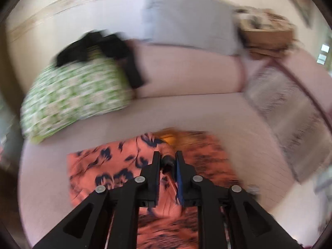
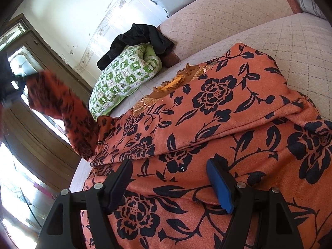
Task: Fold small clothes
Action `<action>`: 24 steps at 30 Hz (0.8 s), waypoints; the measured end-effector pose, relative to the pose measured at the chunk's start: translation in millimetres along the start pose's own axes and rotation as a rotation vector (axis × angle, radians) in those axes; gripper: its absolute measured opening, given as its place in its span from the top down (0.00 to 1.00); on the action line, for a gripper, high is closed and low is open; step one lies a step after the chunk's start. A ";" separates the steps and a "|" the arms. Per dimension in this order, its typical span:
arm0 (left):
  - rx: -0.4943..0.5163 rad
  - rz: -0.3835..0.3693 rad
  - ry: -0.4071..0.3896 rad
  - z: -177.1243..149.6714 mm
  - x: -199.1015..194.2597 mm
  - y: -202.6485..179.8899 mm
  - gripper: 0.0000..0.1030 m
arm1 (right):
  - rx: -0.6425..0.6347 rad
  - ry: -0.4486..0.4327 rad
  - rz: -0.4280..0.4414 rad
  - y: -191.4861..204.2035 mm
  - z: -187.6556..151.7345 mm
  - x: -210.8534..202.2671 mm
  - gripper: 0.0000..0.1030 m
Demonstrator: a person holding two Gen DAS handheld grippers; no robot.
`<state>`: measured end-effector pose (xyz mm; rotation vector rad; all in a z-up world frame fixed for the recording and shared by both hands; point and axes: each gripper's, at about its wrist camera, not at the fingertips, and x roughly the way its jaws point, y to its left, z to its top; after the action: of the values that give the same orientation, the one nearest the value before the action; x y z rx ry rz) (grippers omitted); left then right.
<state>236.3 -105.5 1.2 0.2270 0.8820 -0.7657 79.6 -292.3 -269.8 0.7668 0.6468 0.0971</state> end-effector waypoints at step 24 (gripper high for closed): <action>-0.658 0.687 -0.124 -218.8 76.4 163.1 0.09 | 0.381 0.104 0.194 -18.5 31.4 -6.1 0.19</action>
<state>244.6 76.9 -215.5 -0.1061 0.8198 0.1618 90.2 -327.0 -262.2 1.1984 0.6972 0.1958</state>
